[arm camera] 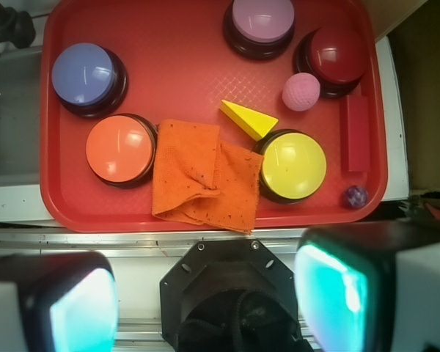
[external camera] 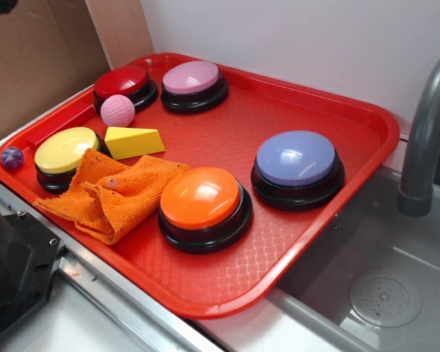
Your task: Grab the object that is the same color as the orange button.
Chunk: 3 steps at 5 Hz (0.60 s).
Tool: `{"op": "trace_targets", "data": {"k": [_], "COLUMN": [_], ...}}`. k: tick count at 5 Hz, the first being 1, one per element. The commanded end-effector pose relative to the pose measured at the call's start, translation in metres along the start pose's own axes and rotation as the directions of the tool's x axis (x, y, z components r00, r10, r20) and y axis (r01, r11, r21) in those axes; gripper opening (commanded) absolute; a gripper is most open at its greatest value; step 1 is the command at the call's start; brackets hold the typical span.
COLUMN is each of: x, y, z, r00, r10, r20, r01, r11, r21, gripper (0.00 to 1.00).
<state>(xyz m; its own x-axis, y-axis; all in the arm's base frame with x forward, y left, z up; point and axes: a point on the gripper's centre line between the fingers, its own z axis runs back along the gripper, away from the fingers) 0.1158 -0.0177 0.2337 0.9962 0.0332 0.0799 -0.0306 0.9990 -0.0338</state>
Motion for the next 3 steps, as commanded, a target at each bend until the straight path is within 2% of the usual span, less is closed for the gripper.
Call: {"op": "trace_targets", "data": {"k": [1, 2, 3], "x": [0.0, 0.008, 0.012], "y": [0.0, -0.006, -0.006], "z": [0.0, -0.034, -0.073], "r00": [1.0, 0.997, 0.983], "r10": [0.0, 0.077, 0.178], "r20": [0.0, 0.001, -0.038], "r01": [0.0, -0.077, -0.179], "r11": [1.0, 0.997, 0.984], "r21": [0.0, 0.019, -0.02], "gripper": [1.0, 1.0, 1.0]}}
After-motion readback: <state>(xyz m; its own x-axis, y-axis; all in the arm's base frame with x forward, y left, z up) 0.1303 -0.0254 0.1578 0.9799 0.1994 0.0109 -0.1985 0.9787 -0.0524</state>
